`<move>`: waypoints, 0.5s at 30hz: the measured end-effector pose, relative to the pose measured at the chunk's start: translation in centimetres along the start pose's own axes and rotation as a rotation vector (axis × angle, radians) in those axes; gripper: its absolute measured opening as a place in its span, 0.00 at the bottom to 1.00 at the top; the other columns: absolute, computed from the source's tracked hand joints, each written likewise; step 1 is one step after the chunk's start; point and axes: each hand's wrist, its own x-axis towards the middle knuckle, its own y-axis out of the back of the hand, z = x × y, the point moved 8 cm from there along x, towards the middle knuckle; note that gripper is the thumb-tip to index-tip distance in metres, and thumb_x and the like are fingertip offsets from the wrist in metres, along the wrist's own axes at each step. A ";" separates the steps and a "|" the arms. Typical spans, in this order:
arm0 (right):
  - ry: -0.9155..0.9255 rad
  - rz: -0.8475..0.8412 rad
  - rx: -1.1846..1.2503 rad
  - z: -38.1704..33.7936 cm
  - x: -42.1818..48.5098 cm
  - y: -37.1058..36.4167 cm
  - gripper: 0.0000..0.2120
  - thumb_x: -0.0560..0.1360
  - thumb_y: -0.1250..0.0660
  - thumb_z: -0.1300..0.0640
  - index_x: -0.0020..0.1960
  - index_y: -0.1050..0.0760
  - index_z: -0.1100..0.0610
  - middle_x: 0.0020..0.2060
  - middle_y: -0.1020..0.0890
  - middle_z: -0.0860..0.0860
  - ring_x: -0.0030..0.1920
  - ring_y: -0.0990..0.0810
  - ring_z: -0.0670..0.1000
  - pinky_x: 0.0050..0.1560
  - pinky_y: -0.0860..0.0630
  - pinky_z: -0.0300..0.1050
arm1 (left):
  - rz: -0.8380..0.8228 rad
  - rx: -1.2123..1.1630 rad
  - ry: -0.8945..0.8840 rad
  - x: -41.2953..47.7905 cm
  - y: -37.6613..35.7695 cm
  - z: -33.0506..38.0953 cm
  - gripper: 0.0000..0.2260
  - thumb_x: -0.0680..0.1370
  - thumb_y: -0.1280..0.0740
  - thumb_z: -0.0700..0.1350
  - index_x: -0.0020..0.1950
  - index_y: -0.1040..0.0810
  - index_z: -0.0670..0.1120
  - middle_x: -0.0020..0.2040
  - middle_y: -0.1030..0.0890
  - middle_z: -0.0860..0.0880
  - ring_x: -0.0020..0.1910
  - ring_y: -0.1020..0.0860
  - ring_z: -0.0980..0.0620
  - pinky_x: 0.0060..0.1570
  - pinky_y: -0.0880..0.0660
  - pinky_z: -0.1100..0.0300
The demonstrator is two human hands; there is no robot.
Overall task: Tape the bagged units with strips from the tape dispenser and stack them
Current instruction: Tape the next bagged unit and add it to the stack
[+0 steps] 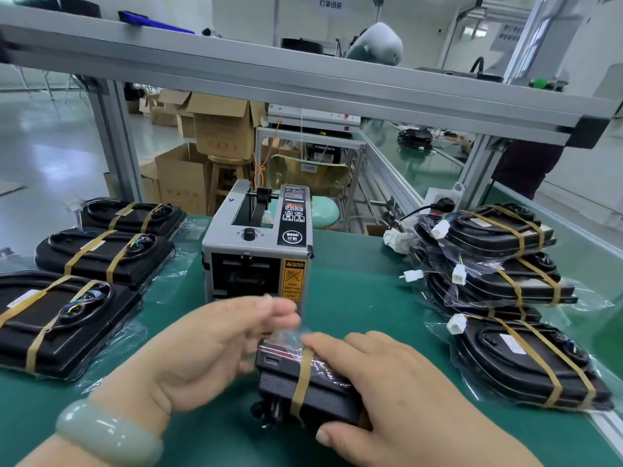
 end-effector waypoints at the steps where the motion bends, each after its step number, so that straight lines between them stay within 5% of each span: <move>1: -0.001 0.008 0.015 0.1 0.0 0.1 0.37 0.68 0.36 0.35 0.69 0.54 0.35 0.53 0.30 0.40 0.56 0.35 0.46 0.57 0.36 0.40 | 0.095 -0.079 0.007 0.2 1.1 0.0 0.15 0.65 0.29 0.50 0.49 0.15 0.46 0.54 0.16 0.44 0.54 0.21 0.45 0.57 0.30 0.44; 4: 0.003 0.015 0.033 0.0 0.1 0.1 0.34 0.67 0.36 0.35 0.66 0.50 0.36 0.49 0.29 0.40 0.53 0.34 0.45 0.54 0.36 0.41 | 0.425 -0.158 0.010 0.5 4.3 0.2 0.09 0.73 0.31 0.46 0.51 0.18 0.47 0.42 0.15 0.46 0.40 0.19 0.50 0.39 0.24 0.55; 7: -0.007 0.024 0.028 0.0 0.1 0.1 0.33 0.66 0.37 0.35 0.65 0.51 0.35 0.49 0.29 0.40 0.53 0.34 0.45 0.51 0.36 0.41 | 0.534 -0.199 0.046 0.6 5.1 0.3 0.05 0.76 0.32 0.45 0.49 0.19 0.46 0.30 0.19 0.50 0.24 0.24 0.58 0.21 0.30 0.67; 15: -0.010 0.034 0.014 -0.2 0.0 0.2 0.34 0.66 0.36 0.35 0.66 0.51 0.35 0.49 0.29 0.40 0.51 0.35 0.45 0.49 0.38 0.41 | 0.579 -0.261 0.075 1.9 5.2 -0.1 0.08 0.78 0.34 0.43 0.40 0.21 0.44 0.24 0.22 0.52 0.18 0.28 0.61 0.18 0.33 0.72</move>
